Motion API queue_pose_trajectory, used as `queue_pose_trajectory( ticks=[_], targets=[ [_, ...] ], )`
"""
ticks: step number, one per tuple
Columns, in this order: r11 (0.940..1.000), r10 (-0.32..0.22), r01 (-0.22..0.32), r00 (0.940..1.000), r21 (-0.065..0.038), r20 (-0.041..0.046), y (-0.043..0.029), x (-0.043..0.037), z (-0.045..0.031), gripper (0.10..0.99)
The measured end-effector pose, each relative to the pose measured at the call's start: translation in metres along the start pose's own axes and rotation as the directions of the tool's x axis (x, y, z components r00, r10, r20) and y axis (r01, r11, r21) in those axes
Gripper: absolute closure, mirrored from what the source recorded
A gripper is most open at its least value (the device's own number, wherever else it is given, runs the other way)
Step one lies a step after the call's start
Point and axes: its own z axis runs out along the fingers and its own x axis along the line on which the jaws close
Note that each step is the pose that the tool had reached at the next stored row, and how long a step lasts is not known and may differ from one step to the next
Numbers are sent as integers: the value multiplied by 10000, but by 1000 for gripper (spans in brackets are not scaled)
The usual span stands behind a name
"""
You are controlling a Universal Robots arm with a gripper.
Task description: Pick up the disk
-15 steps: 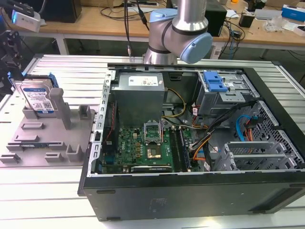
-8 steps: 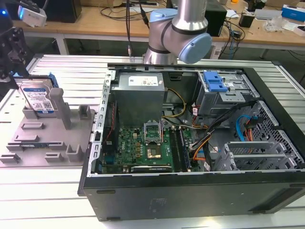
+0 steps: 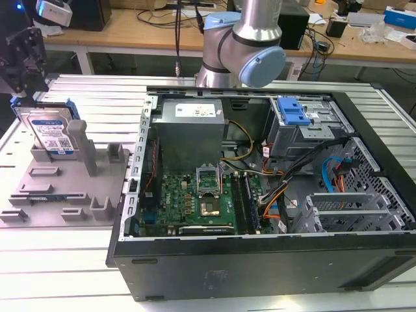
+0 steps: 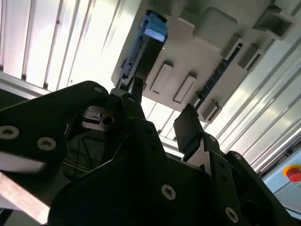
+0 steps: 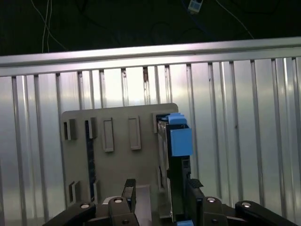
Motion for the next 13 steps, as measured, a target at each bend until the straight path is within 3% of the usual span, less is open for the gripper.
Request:
queue_pose_trajectory(
  ticks=[3, 10, 13],
  targets=[
    [10000, -47, 47, 10000, 32, -51, 22, -152, 1, 545],
    [9983, -576, 577, 9980, 38, -271, 51, -206, 6, 545],
    [9983, -578, 579, 9980, 37, -272, 51, -206, 6, 545]
  ],
)
